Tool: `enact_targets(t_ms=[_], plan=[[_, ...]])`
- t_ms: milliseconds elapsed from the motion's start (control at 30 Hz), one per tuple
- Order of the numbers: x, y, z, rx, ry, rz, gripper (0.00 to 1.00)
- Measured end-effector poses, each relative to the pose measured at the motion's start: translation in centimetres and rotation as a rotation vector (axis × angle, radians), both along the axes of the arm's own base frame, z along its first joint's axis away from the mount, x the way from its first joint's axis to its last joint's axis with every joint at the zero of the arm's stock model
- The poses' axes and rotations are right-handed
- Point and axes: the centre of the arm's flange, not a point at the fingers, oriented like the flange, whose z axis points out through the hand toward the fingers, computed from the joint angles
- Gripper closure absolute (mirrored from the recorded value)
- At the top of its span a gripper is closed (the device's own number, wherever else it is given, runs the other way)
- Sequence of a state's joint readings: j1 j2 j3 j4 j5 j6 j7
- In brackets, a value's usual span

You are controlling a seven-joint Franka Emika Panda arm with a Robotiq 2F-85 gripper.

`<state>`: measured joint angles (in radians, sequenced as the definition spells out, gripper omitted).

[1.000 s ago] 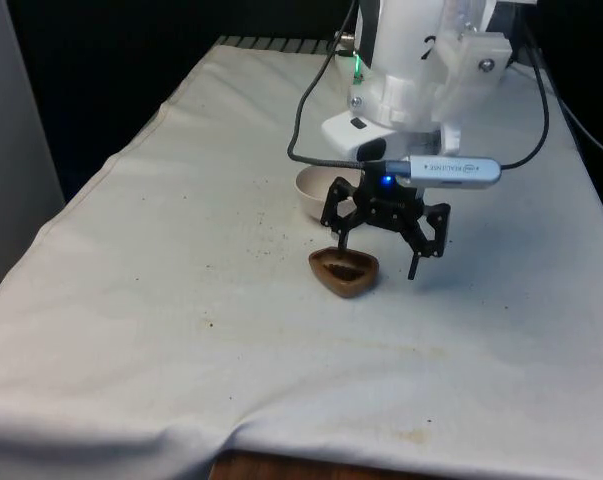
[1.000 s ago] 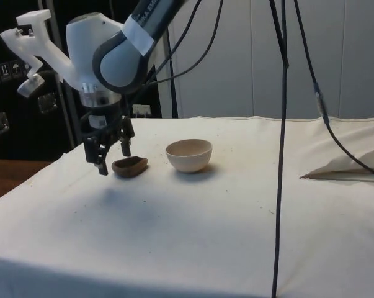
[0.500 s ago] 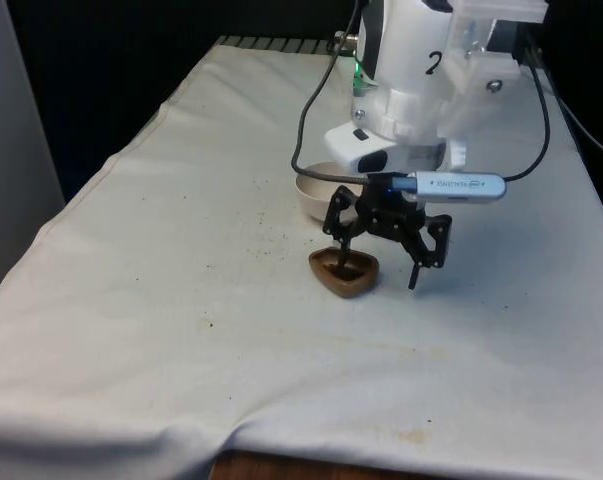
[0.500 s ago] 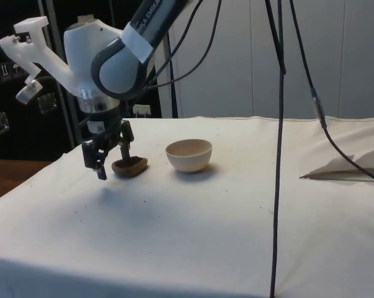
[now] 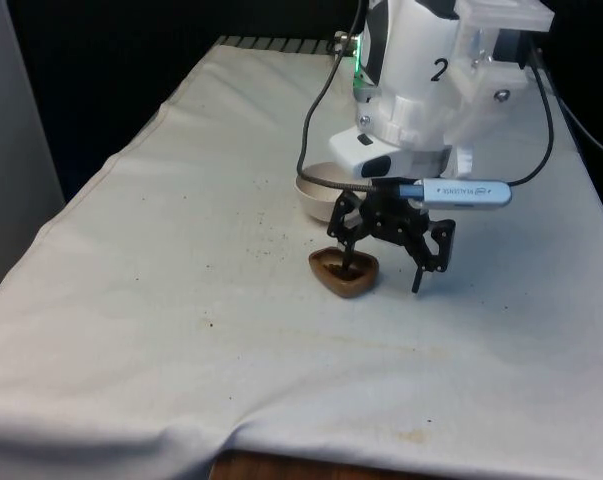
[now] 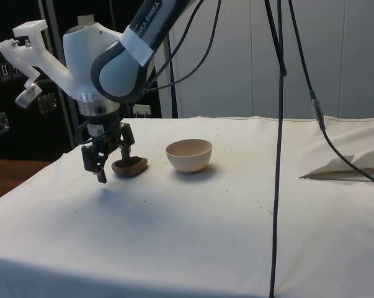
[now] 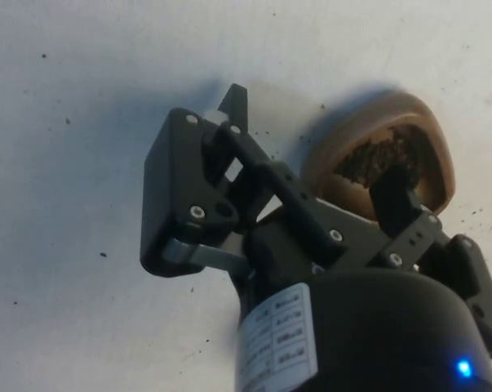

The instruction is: Pour the coffee beans from the cup into the bowl.

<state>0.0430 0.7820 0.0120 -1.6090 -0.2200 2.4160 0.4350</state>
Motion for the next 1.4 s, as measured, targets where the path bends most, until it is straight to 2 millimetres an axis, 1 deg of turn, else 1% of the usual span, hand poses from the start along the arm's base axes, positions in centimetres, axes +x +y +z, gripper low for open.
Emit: enact_targets(t_ms=[233, 267, 400, 567, 833, 867, 1133, 1333, 1400], plan=[[0.0, 0.2, -0.1, 0.001, -0.001, -0.013, 0.0], [0.0, 0.2, -0.1, 0.001, -0.001, -0.014, 0.02], [0.0, 0.3, -0.1, 0.001, -0.002, -0.018, 0.26], [0.0, 0.3, -0.1, 0.001, -0.002, -0.02, 0.54], [0.1, 0.3, 0.2, 0.0, -0.006, -0.021, 0.97], [0.1, 0.3, 0.2, 0.0, -0.006, -0.021, 1.0], [0.2, 0.3, 0.5, 0.0, -0.009, -0.023, 1.0], [0.4, 0.3, 3.5, -0.008, -0.005, -0.028, 1.0], [0.4, 0.3, 3.8, -0.009, -0.004, -0.028, 1.0]])
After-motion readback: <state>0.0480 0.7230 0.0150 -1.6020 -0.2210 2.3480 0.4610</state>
